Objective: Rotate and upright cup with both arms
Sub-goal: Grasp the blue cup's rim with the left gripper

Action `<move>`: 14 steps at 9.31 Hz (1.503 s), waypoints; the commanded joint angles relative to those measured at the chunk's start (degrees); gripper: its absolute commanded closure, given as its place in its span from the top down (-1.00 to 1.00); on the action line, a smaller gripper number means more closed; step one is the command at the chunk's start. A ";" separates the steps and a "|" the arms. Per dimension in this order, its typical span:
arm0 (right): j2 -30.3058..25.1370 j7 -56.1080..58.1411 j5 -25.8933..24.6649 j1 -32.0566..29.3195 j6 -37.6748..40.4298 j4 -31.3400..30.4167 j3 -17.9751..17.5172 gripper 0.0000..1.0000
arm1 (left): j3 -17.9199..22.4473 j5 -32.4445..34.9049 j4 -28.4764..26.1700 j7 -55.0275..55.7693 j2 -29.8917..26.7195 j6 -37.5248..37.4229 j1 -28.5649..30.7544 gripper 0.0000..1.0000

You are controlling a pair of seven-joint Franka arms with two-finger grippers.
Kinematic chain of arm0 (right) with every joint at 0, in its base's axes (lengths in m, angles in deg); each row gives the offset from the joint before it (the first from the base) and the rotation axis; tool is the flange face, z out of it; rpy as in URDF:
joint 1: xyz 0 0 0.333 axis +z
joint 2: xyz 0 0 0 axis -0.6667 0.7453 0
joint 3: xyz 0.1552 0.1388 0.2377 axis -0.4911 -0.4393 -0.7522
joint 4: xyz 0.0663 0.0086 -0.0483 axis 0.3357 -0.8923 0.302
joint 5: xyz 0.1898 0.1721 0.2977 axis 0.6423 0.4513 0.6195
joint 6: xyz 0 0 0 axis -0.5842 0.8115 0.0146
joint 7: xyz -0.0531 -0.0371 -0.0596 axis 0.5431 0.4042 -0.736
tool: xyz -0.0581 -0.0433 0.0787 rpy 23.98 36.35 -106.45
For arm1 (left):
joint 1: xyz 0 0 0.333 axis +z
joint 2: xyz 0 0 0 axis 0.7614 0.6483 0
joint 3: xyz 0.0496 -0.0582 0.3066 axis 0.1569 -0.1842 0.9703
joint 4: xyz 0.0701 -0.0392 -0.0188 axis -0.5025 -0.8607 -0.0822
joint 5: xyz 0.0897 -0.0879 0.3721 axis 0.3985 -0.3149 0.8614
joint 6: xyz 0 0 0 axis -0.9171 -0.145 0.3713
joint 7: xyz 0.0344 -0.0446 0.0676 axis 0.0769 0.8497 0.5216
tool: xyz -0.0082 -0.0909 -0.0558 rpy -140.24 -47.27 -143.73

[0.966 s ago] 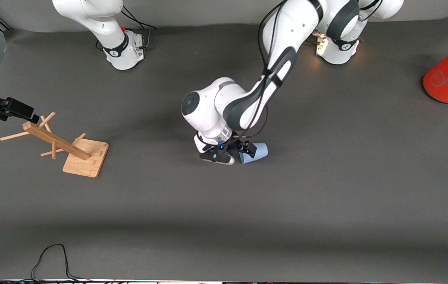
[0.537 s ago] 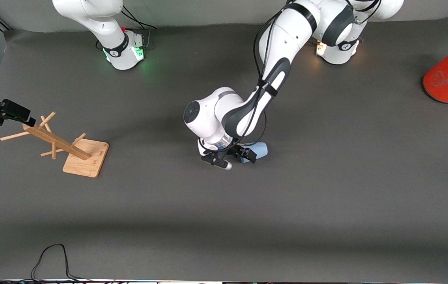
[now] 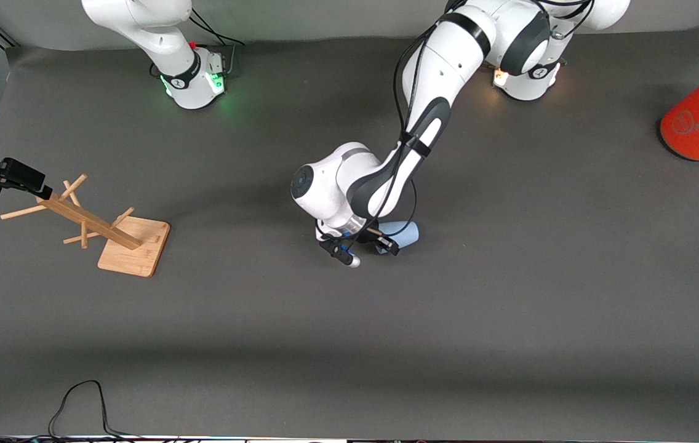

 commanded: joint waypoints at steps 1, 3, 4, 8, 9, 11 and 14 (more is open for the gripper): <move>-0.28 1.29 -0.76 0.24 -1.10 -0.52 0.32 1.00 | 0.68 0.89 0.42 -1.82 -1.36 -3.00 -0.51 -1.00; -0.19 0.94 -0.76 0.68 -1.36 -0.52 0.23 1.00 | 0.68 0.45 2.86 -5.76 -3.47 -6.51 0.45 -1.00; -0.28 0.94 -0.76 0.68 -1.36 -0.43 0.23 1.00 | 0.16 -0.51 5.06 -5.34 -4.52 -8.36 2.46 -1.00; -0.11 0.85 -0.94 0.68 -1.98 -0.61 0.14 1.00 | 0.76 -21.28 5.35 5.71 -13.39 -2.78 11.16 -1.00; -0.02 0.85 -0.94 0.68 -2.07 -0.52 0.14 1.00 | 0.77 -23.78 4.21 7.83 -14.54 -0.32 12.57 -1.00; -0.11 0.94 -0.94 0.68 -1.98 -0.52 0.14 1.00 | 0.68 -24.60 -5.05 10.21 -19.96 7.30 13.81 -1.00; -0.11 0.85 -0.94 0.68 -2.07 -0.61 0.14 1.00 | 0.86 -24.78 -37.71 10.92 -36.04 33.28 14.96 -1.00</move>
